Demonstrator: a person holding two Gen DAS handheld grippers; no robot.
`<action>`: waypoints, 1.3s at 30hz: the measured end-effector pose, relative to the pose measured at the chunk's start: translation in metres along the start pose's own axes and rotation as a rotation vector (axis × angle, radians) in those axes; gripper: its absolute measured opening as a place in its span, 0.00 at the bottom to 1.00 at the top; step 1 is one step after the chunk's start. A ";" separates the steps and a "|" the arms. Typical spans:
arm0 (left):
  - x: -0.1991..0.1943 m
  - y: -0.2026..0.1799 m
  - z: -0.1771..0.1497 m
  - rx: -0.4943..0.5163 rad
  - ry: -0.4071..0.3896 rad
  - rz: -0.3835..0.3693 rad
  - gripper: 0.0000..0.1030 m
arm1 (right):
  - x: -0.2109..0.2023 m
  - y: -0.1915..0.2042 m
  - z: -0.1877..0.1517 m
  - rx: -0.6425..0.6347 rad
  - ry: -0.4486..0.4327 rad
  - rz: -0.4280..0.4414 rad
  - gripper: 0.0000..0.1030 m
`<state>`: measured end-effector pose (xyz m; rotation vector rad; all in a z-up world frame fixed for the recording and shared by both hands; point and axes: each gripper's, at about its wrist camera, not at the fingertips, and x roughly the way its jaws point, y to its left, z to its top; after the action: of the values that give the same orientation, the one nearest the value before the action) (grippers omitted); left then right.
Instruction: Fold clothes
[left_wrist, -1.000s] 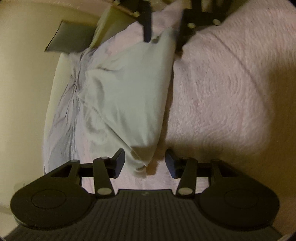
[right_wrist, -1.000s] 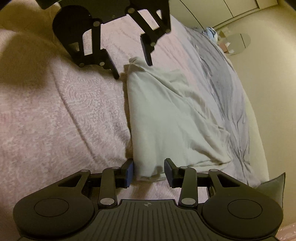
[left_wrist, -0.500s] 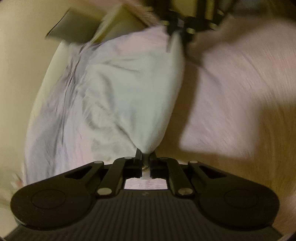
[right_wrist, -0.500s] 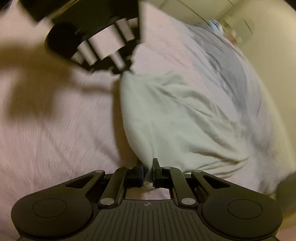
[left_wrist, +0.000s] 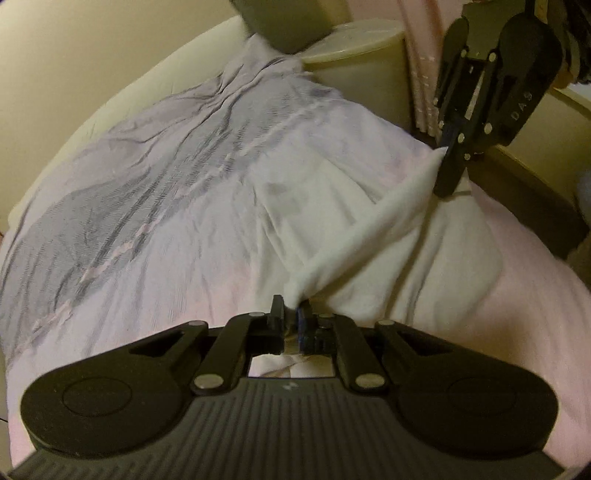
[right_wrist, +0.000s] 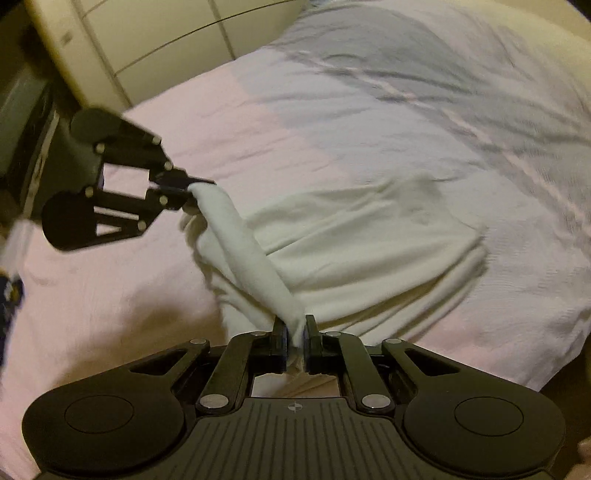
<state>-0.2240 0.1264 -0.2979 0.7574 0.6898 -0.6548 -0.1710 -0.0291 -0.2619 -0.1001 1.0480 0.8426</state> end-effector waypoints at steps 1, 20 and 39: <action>0.014 0.008 0.010 -0.021 0.014 -0.010 0.06 | -0.001 -0.018 0.007 0.027 0.005 0.019 0.06; 0.166 0.118 0.062 -0.614 0.195 -0.127 0.20 | 0.020 -0.224 0.045 0.426 -0.013 0.146 0.07; 0.154 0.151 0.016 -1.153 0.004 -0.275 0.00 | 0.007 -0.189 0.025 0.320 -0.095 0.192 0.01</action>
<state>-0.0156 0.1555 -0.3470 -0.4080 1.0243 -0.3919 -0.0277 -0.1445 -0.3125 0.3122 1.1012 0.8331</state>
